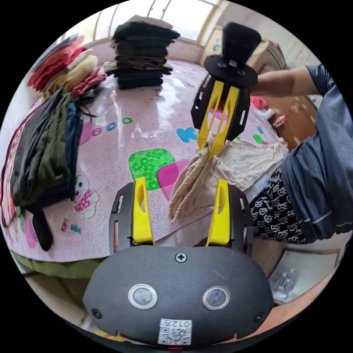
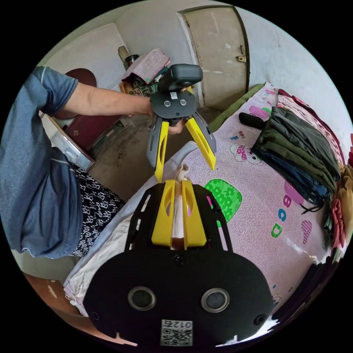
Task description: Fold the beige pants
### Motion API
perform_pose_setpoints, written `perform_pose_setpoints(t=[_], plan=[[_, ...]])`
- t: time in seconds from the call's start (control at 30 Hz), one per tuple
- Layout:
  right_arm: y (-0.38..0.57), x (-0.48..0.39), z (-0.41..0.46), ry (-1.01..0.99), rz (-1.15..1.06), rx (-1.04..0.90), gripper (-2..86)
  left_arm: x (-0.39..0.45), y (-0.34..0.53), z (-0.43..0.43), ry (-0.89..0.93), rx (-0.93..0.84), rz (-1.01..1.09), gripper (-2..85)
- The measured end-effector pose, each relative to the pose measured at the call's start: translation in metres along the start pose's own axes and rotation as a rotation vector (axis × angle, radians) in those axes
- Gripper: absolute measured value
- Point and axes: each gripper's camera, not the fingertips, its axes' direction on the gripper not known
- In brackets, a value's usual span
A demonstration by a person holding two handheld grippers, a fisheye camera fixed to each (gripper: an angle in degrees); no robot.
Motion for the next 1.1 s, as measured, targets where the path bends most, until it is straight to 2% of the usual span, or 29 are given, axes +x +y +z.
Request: perform_pose_setpoints(t=[0.17, 0.33, 0.53, 0.6, 0.67, 0.73, 0.8, 0.87, 0.93, 1.0, 1.1], plan=[[0.007, 0.019, -0.010, -0.054, 0.028, 0.050, 2.7, 0.003, -0.037, 0.019, 0.127, -0.080, 0.159, 13.9], [0.026, 0.052, -0.005, -0.021, 0.106, 0.020, 2.7, -0.018, -0.044, 0.029, 0.152, -0.148, 0.109, 7.3], [0.034, 0.097, 0.021, 0.021, 0.254, 0.010, 3.5, -0.077, -0.049, 0.021, 0.332, -0.090, -0.132, 5.0], [0.032, 0.117, 0.039, 0.041, 0.361, -0.024, 4.7, -0.107, -0.053, 0.028, 0.415, -0.105, -0.300, 4.6], [0.034, 0.125, 0.042, 0.100, 0.449, -0.026, 5.9, -0.122, -0.054, 0.032, 0.426, -0.110, -0.402, 4.3], [0.044, 0.122, 0.023, 0.117, 0.512, 0.087, 6.3, -0.136, -0.050, 0.030, 0.422, -0.071, -0.521, 3.9], [0.071, 0.107, -0.018, 0.128, 0.594, 0.277, 5.6, -0.153, -0.033, 0.021, 0.469, 0.086, -0.675, 3.1], [0.096, 0.075, -0.049, 0.208, 0.616, 0.369, 4.1, -0.155, -0.027, 0.008, 0.400, 0.165, -0.733, 2.2], [0.118, 0.027, -0.064, 0.368, 0.608, 0.324, 2.5, -0.144, -0.041, -0.008, 0.242, 0.185, -0.695, 1.5], [0.153, -0.025, -0.045, 0.493, 0.687, 0.119, 1.2, -0.114, -0.090, -0.019, 0.125, 0.169, -0.517, 0.9], [0.212, -0.064, -0.008, 0.405, 0.869, 0.055, 0.6, -0.071, -0.164, -0.005, 0.163, 0.107, -0.270, 0.6]])
